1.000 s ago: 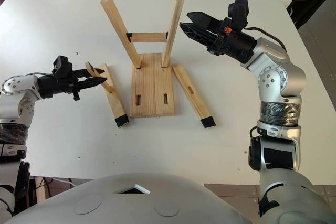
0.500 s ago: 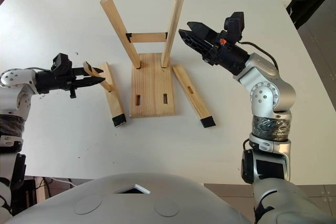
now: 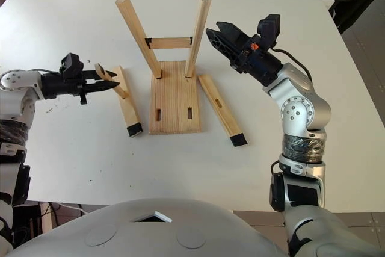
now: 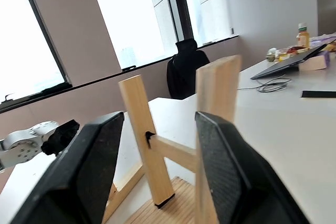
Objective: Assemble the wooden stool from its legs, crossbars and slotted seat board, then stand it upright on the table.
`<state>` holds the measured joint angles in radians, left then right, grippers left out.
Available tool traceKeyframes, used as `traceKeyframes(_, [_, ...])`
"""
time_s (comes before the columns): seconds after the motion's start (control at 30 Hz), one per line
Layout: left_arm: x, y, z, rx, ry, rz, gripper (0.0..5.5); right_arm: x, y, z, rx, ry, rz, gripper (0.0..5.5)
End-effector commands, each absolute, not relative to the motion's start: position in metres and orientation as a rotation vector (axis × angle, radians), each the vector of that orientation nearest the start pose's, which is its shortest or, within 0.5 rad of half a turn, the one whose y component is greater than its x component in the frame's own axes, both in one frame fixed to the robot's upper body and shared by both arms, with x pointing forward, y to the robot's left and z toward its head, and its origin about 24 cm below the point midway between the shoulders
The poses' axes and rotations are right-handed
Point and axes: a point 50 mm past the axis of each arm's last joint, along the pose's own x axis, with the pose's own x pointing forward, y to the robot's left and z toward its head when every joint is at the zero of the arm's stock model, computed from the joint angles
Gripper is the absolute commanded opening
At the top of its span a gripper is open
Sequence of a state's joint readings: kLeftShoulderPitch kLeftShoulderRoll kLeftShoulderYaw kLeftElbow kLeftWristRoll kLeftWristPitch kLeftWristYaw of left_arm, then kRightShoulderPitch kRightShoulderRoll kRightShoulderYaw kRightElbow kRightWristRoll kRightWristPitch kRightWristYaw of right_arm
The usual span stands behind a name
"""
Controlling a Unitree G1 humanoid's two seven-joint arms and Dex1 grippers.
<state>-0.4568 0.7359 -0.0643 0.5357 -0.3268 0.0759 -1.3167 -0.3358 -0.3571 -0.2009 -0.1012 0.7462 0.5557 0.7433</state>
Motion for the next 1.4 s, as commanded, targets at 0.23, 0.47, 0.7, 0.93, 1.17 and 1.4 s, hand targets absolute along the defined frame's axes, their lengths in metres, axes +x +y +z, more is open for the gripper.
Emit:
traceKeyframes(0.23, [0.281, 0.261, 0.135, 0.304, 0.276, -1.086, 2.57, 0.279, -0.195, 0.140, 0.435, -0.111, 0.745, 2.49])
traceKeyframes(0.47, [0.249, 0.263, 0.146, 0.251, 0.228, -0.978, 2.57, 0.273, -0.207, 0.134, 0.455, -0.096, 0.675, 2.49])
traceKeyframes(0.7, [0.248, 0.238, 0.168, 0.161, 0.009, -0.809, 2.57, 0.268, -0.212, 0.130, 0.474, -0.074, 0.647, 2.49])
traceKeyframes(0.93, [0.251, 0.218, 0.163, 0.028, -0.113, -0.417, 2.57, 0.274, -0.209, 0.134, 0.471, -0.062, 0.677, 2.49])
traceKeyframes(1.17, [0.246, 0.201, 0.151, -0.103, -0.090, -0.309, 2.57, 0.276, -0.205, 0.133, 0.470, -0.042, 0.704, 2.49])
traceKeyframes(1.4, [0.257, 0.201, 0.175, -0.180, -0.221, -0.201, 2.57, 0.273, -0.198, 0.129, 0.492, -0.044, 0.710, 2.49])
